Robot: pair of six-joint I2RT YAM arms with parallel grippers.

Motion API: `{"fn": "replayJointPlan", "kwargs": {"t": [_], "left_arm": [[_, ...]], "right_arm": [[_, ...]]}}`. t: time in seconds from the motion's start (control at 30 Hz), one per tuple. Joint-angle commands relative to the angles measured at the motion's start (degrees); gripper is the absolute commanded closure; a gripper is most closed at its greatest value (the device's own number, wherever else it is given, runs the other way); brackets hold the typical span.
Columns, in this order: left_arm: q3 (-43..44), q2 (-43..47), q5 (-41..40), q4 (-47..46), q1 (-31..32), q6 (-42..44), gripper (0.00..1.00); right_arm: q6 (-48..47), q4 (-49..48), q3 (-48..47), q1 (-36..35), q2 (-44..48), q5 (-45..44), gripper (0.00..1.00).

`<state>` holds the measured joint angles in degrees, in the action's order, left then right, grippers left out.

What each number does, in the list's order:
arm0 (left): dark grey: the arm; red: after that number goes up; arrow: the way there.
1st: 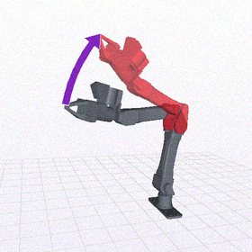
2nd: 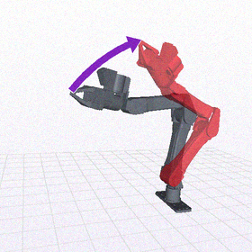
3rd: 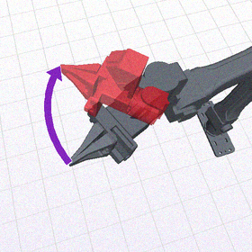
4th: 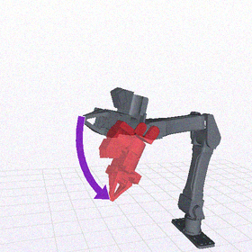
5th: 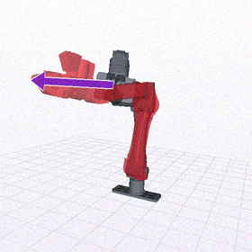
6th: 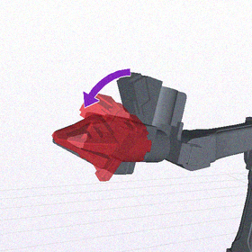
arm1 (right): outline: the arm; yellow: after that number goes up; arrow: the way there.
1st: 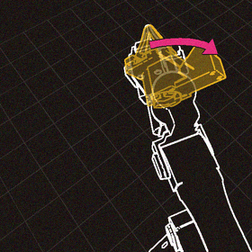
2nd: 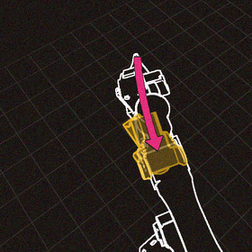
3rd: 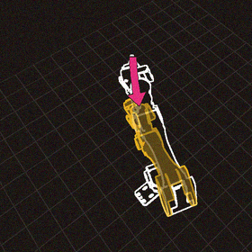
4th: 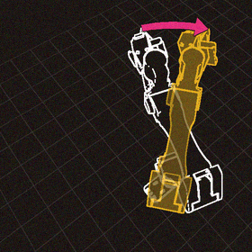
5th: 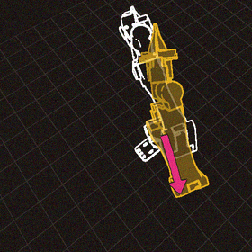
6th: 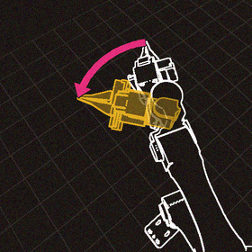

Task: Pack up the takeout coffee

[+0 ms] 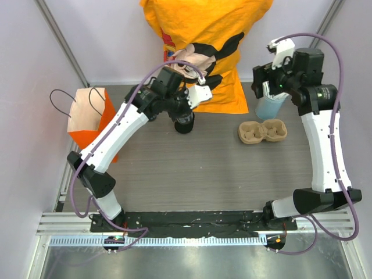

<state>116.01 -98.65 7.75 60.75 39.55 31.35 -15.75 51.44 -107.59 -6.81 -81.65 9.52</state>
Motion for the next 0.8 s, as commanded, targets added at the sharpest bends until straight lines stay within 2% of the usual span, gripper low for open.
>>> {"fn": "replayJointPlan", "kwargs": {"t": [0.0, 0.1, 0.33, 0.57, 0.77], "left_arm": [[-2.71, 0.13, 0.43, -2.65, 4.20, -0.50, 1.00], [-3.86, -1.28, 0.07, -3.88, 6.59, -0.50, 1.00], [-6.93, -4.53, 1.30, -8.54, 9.49, -2.96, 1.00], [-11.85, -8.66, -1.77, -15.92, 12.48, -4.72, 1.00], [-11.07, -13.58, -3.79, -20.14, 13.89, -6.30, 1.00]], "right_arm": [[1.33, -2.92, 0.54, 4.78, 4.74, -1.08, 0.01], [1.77, -3.10, 1.33, 9.34, 5.62, -0.47, 0.00], [2.83, -3.89, 2.56, 13.74, 6.59, 2.43, 0.00], [3.36, -4.07, 2.91, 15.16, 7.64, 4.19, 0.01], [3.44, -4.07, 3.70, 15.68, 8.43, 5.25, 0.00]]}}
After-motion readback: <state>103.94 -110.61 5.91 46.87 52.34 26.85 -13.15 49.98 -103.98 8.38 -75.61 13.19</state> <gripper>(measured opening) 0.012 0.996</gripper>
